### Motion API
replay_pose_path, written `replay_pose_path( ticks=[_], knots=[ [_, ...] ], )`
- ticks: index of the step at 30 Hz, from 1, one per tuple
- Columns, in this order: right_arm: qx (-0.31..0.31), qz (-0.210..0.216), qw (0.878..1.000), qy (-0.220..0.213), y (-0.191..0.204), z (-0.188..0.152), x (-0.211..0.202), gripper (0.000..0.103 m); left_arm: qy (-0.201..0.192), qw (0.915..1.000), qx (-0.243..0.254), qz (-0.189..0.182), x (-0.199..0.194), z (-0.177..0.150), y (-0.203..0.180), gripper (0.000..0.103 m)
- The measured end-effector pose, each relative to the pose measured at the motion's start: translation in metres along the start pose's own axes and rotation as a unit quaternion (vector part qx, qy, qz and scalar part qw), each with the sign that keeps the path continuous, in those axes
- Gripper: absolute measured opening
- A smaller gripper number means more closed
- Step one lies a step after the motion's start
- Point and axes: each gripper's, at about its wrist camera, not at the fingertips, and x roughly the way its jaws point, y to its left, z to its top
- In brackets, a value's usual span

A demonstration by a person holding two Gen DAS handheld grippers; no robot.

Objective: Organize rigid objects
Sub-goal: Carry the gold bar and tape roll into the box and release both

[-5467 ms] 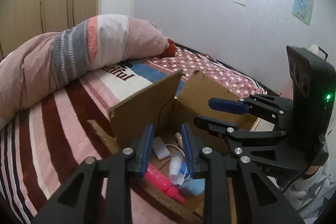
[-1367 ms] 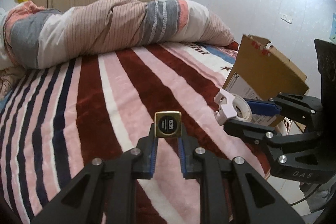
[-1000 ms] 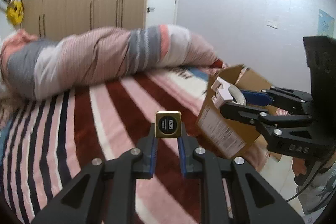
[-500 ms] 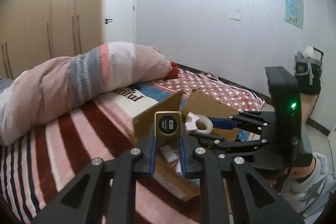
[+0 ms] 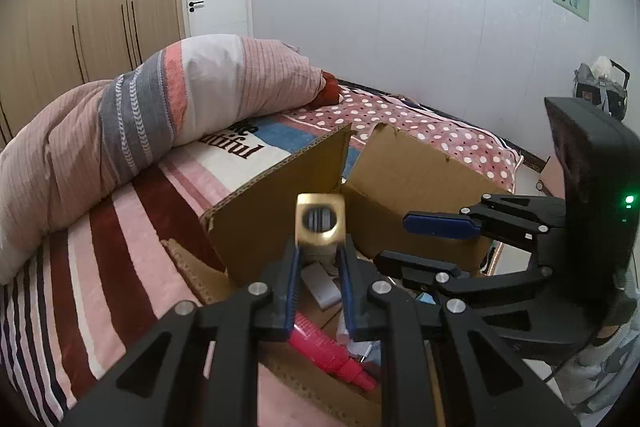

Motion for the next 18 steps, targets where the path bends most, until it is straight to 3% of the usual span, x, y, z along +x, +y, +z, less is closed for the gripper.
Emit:
replay_pose_path(
  ticks=[11,16,18],
  knots=[
    [-0.002,0.001,1.0,0.0,0.003,0.0,-0.003,0.043,-0.016,0.9998,-0.011,0.002,-0.01,-0.002,0.001,0.019],
    [-0.005,0.004,1.0,-0.004,0.006,0.003,-0.01,0.044,-0.043,0.9988,-0.023,0.008,-0.035,-0.004,0.004,0.05],
    [-0.013,0.01,1.0,-0.011,0.008,0.005,-0.015,0.049,-0.054,0.998,-0.03,0.017,-0.047,-0.006,0.005,0.061]
  ],
)
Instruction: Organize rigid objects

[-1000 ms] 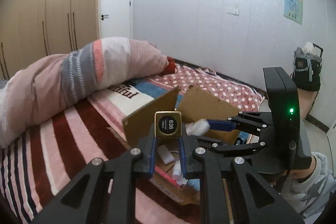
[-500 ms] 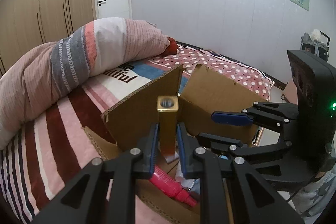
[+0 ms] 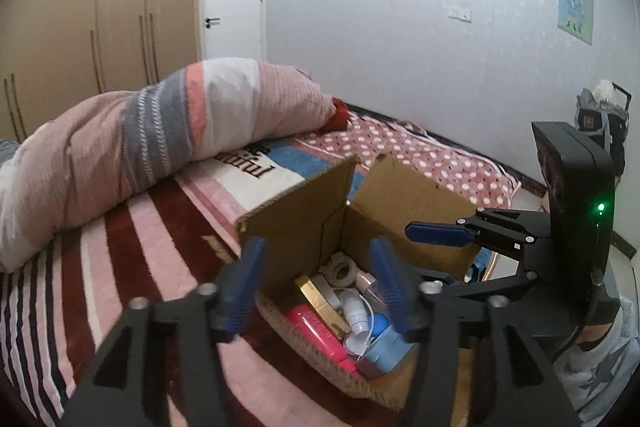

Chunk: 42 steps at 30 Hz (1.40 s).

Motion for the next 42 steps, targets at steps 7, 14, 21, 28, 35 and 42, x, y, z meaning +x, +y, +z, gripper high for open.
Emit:
replay_pose_path(
  ticks=[7,14,21,28,35,42],
  knots=[
    [-0.054,0.041,0.996,-0.059,0.019,0.015,-0.033,0.077,-0.052,0.9936,-0.051,0.086,-0.058,-0.013,0.015,0.093],
    [-0.097,0.087,0.982,-0.134,0.033,0.021,-0.064,0.103,-0.075,0.9763,-0.105,0.174,-0.096,-0.034,0.026,0.098],
    [-0.093,0.105,0.979,-0.147,0.036,0.02,-0.067,0.103,-0.086,0.9644,-0.132,0.213,-0.109,-0.047,0.032,0.098],
    [-0.086,0.108,0.979,-0.148,0.035,0.016,-0.067,0.103,-0.089,0.9613,-0.136,0.223,-0.112,-0.05,0.031,0.098],
    [-0.087,0.111,0.979,-0.149,0.035,0.017,-0.067,0.103,-0.088,0.9592,-0.139,0.23,-0.111,-0.05,0.033,0.098],
    [-0.086,0.114,0.978,-0.15,0.037,0.018,-0.068,0.103,-0.087,0.9585,-0.14,0.232,-0.111,-0.051,0.033,0.098]
  ],
)
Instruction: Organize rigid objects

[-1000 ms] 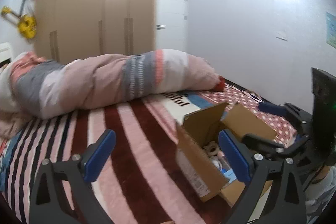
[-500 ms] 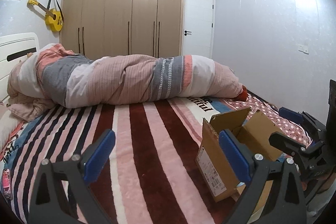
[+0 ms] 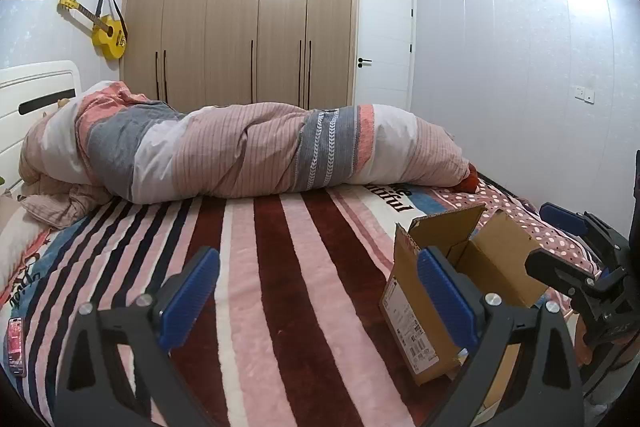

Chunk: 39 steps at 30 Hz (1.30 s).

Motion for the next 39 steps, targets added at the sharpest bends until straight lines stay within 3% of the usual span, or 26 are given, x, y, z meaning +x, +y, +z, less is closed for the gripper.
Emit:
replay_pose_path(
  ticks=[39],
  knots=[
    [-0.001,0.002,1.0,-0.001,0.0,0.0001,-0.0007,0.103,0.004,1.0,0.003,0.001,0.0025,-0.0014,-0.0013,0.099]
  ],
)
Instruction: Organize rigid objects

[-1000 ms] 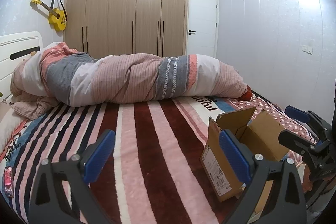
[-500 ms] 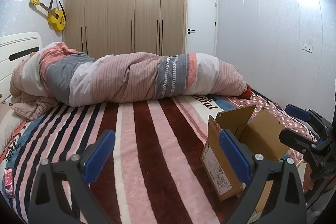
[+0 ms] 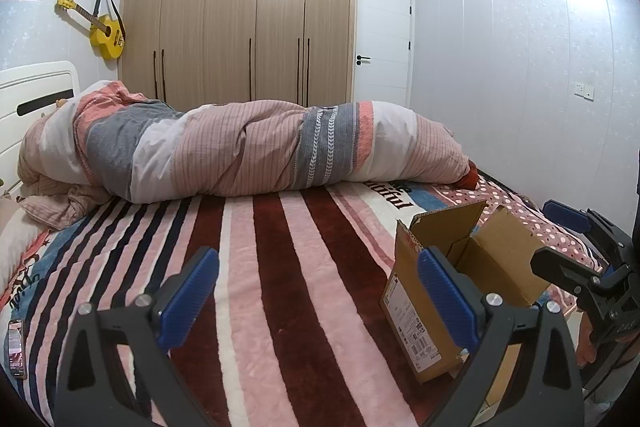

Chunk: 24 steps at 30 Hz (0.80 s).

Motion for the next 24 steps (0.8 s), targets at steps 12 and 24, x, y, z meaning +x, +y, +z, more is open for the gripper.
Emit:
replay_pose_path(
  ticks=[12,24],
  knots=[
    [0.001,0.0,1.0,0.0,-0.0002,0.0002,-0.0002,0.103,0.0,1.0,0.001,0.0,-0.0001,0.0002,-0.0013,0.099],
    [0.002,-0.001,1.0,-0.001,-0.0019,-0.0003,-0.0004,0.103,0.0,1.0,0.001,-0.004,0.001,-0.0006,-0.0009,0.099]
  ],
)
